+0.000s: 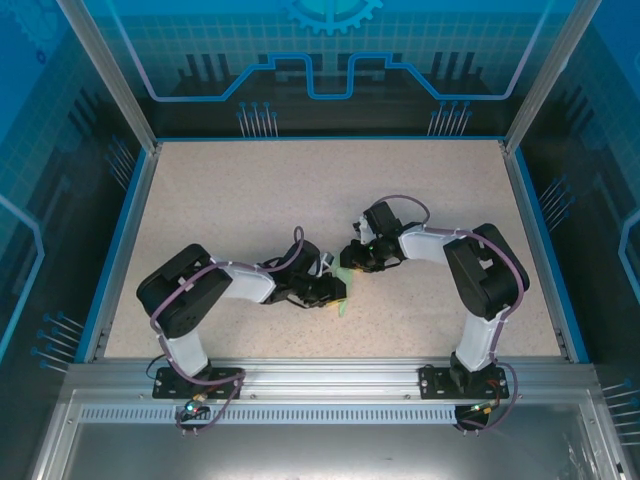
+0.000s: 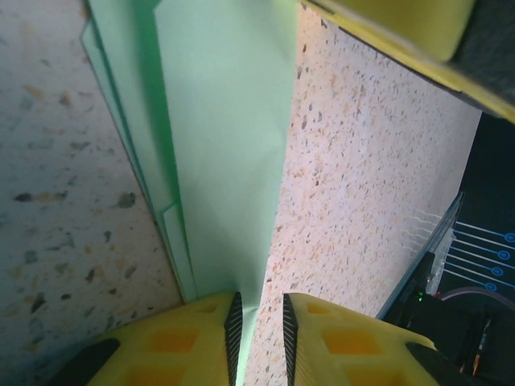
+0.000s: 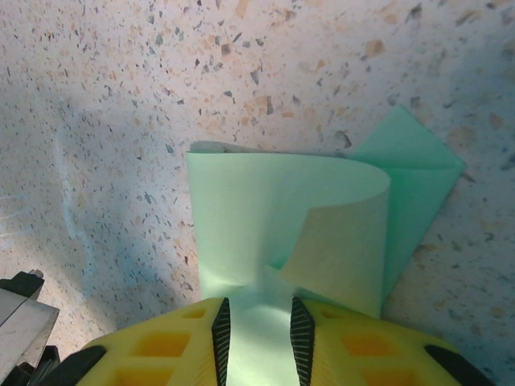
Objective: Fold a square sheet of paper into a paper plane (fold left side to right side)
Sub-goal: Fold the wing for the fifth time at the center of the table.
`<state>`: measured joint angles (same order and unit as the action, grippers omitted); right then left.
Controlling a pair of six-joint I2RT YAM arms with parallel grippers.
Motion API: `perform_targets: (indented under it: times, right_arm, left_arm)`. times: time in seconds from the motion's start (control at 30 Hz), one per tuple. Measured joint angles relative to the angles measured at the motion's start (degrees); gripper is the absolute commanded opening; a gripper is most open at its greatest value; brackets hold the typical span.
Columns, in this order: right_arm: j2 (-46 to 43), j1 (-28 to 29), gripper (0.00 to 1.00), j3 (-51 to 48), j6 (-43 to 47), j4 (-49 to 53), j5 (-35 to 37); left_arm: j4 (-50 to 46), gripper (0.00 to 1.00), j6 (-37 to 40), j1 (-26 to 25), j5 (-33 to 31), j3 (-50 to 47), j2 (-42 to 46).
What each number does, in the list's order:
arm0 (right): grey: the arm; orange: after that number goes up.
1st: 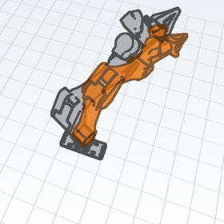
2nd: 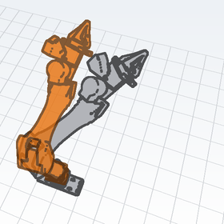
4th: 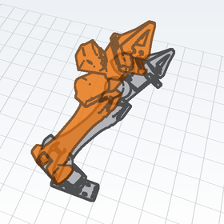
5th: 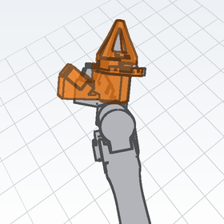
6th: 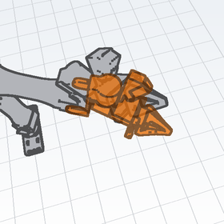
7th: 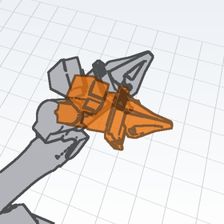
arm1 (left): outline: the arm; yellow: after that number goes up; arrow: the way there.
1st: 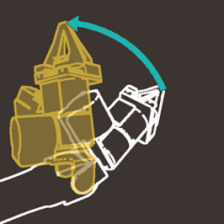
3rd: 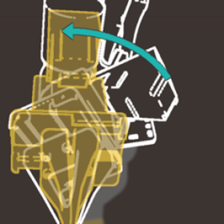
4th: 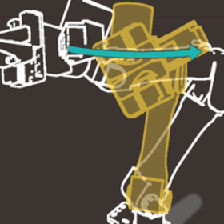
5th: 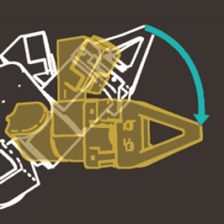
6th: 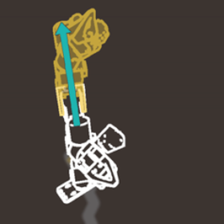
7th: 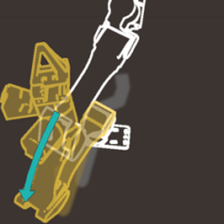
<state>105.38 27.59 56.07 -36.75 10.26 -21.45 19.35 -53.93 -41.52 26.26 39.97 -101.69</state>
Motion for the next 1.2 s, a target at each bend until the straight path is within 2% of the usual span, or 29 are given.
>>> perform_targets:
  times: [0.23, 0.57, 0.83, 1.2]
  right_arm:
    - [-1.4, 0.0, 0.22, -0.4, 0.6, 0.0, 0.7]
    - [-12.5, 0.1, 0.19, -8.9, 1.2, -2.4, 1.2]
    - [-11.6, 1.9, 0.19, -10.3, 1.2, -5.0, -1.5]
    - [-7.5, 2.4, 0.19, -8.8, 2.3, -5.8, -1.5]
  left_arm:
    - [-1.1, 0.16, -0.6, -0.6, -1.9, 0.0, 0.0]
    - [-4.4, 0.12, -1.3, -1.4, -4.2, 1.2, 0.1]
    - [-6.4, 0.12, -1.3, -1.7, -5.1, 2.1, 0.1]
    - [-7.8, 0.11, -1.3, -1.9, -5.7, 2.7, 0.1]
